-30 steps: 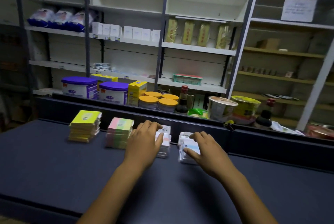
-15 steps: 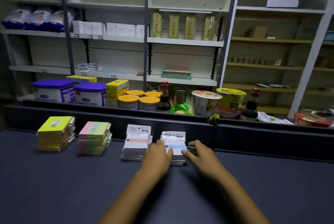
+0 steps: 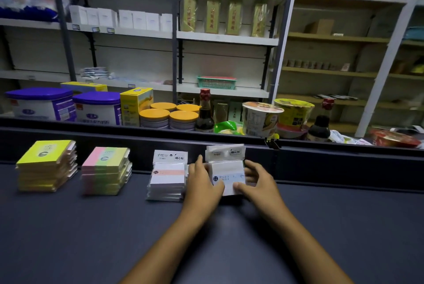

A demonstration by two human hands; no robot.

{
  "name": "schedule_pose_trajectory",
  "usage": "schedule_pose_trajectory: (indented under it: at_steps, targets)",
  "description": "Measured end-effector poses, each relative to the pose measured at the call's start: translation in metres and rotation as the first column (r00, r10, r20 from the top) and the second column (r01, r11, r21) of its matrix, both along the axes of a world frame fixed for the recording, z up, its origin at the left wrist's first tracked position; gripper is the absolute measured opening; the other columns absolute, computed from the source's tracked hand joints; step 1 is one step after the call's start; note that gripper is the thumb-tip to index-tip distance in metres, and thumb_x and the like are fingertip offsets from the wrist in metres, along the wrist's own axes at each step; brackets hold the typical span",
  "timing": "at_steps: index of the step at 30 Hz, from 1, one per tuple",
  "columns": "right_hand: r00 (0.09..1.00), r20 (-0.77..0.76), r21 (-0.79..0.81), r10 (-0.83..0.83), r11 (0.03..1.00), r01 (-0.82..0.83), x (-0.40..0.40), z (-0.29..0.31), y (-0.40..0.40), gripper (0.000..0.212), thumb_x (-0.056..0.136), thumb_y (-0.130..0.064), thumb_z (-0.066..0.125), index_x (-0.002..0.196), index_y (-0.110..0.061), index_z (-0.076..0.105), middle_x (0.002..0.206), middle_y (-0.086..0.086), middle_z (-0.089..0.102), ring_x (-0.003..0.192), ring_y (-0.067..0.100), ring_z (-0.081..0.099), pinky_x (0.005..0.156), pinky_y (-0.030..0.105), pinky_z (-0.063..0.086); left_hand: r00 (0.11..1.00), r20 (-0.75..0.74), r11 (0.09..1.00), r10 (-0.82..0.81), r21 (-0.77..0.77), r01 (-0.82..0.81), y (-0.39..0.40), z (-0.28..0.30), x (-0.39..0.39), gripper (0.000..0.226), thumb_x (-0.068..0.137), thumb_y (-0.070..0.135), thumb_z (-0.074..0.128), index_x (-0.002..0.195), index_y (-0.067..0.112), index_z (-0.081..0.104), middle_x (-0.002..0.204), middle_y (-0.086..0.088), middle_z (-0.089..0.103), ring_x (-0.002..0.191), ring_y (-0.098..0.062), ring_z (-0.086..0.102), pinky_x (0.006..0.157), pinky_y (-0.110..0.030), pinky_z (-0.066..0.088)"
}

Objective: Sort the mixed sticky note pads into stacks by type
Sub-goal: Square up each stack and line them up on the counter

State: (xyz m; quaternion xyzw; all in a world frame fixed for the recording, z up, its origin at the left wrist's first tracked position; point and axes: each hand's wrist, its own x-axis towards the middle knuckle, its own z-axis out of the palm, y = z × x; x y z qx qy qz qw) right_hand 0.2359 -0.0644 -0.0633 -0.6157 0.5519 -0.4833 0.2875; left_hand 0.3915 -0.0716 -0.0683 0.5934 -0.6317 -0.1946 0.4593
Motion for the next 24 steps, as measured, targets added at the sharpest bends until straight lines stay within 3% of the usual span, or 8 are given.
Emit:
schedule_pose_trajectory:
  at_steps: [3,5,7,12,17,21,24]
  targets:
    - [0.985,-0.168,-0.073,-0.035,0.997,0.023,-0.001,-0.003,0.0,0.058,0.079,0.003,0.07,0.132,-0.014,0.054,0.119,0.002,0.053,0.109,0.013,0.06,0.083,0.004,0.044,0.996,-0.066,0.998,-0.052,-0.037,0.05,0.003,0.001,-0.002,0.071,0.08,0.006,0.066,0.145,0.008,0.037,0.128,-0.007,0.041,0.118,-0.023,0.051,0.102,-0.021,0.038]
    - [0.972,-0.235,-0.009,-0.018,1.0,0.016,-0.001,-0.009,0.001,0.057,0.082,0.002,0.062,0.135,-0.013,0.047,0.125,0.004,0.047,0.117,0.018,0.055,0.094,0.014,0.044,0.985,-0.098,0.989,-0.146,-0.011,0.145,0.005,-0.004,-0.006,0.06,0.082,-0.001,0.059,0.139,0.011,0.045,0.125,-0.006,0.038,0.117,-0.022,0.052,0.104,-0.017,0.035]
    - [0.963,-0.266,0.048,0.045,0.998,-0.034,-0.001,-0.011,0.001,0.057,0.086,0.002,0.057,0.137,-0.014,0.039,0.131,0.003,0.05,0.122,0.016,0.052,0.097,0.021,0.041,0.977,-0.093,0.979,-0.192,0.045,0.196,0.004,-0.009,-0.009,0.057,0.087,0.0,0.054,0.142,0.01,0.04,0.132,-0.008,0.036,0.125,-0.021,0.046,0.105,-0.013,0.028]
    - [0.939,-0.337,0.019,0.06,0.998,-0.057,0.003,-0.013,0.002,0.057,0.089,0.006,0.049,0.142,-0.008,0.036,0.138,0.007,0.052,0.128,0.019,0.05,0.099,0.016,0.036,0.976,-0.016,0.971,-0.219,0.092,0.22,-0.003,-0.018,-0.014,0.051,0.09,0.003,0.047,0.14,0.007,0.041,0.132,-0.013,0.046,0.128,-0.026,0.042,0.113,-0.036,0.03]
    - [0.924,-0.383,-0.121,-0.004,0.992,-0.046,0.004,-0.016,0.004,0.059,0.089,0.009,0.044,0.146,-0.003,0.036,0.144,0.01,0.047,0.132,0.02,0.045,0.107,0.014,0.028,0.977,-0.048,0.977,-0.208,0.032,0.209,-0.005,-0.018,-0.013,0.055,0.086,-0.002,0.048,0.14,0.006,0.044,0.127,-0.012,0.051,0.123,-0.024,0.047,0.11,-0.035,0.035]
    - [0.93,-0.366,-0.061,0.034,0.996,-0.06,0.005,-0.023,0.003,0.057,0.093,0.005,0.045,0.148,-0.006,0.035,0.145,0.009,0.048,0.132,0.021,0.047,0.109,0.024,0.037,0.976,0.0,0.972,-0.219,0.086,0.218,-0.003,-0.02,-0.013,0.052,0.089,0.0,0.045,0.14,0.005,0.042,0.131,-0.014,0.05,0.125,-0.027,0.045,0.11,-0.037,0.034]
    - [0.935,-0.356,-0.106,0.0,0.994,-0.04,0.004,-0.021,0.003,0.057,0.09,0.008,0.046,0.145,-0.007,0.041,0.141,0.008,0.053,0.129,0.02,0.05,0.103,0.015,0.035,0.977,-0.037,0.976,-0.209,0.062,0.211,-0.001,-0.018,-0.012,0.049,0.089,-0.001,0.047,0.138,0.005,0.046,0.127,-0.014,0.052,0.122,-0.027,0.048,0.108,-0.036,0.036]
